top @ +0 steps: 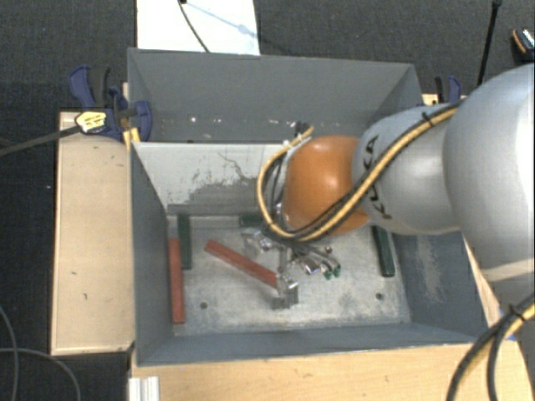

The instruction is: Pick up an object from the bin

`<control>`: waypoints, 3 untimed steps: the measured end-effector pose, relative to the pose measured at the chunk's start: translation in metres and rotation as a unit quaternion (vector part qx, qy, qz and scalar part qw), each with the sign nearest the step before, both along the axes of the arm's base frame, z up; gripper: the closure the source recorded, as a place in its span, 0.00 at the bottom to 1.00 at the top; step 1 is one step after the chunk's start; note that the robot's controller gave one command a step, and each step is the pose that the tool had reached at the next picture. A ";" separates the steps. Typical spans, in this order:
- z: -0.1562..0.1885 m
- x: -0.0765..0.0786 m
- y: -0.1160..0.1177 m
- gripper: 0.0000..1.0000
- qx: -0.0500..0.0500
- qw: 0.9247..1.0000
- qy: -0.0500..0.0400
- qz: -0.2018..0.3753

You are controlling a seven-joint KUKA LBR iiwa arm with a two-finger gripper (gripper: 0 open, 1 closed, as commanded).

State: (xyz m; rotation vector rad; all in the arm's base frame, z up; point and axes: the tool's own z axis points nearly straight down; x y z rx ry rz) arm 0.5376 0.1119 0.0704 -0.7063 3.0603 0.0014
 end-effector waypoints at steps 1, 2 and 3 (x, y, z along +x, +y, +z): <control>0.000 0.029 -0.015 0.00 0.000 0.999 -0.002 -0.042; 0.000 0.029 -0.014 1.00 0.001 0.999 -0.002 -0.043; 0.172 0.035 -0.027 1.00 0.001 0.999 -0.005 -0.042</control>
Offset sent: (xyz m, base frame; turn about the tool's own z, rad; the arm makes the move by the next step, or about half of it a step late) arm 0.0276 -0.0145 -0.0004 0.0851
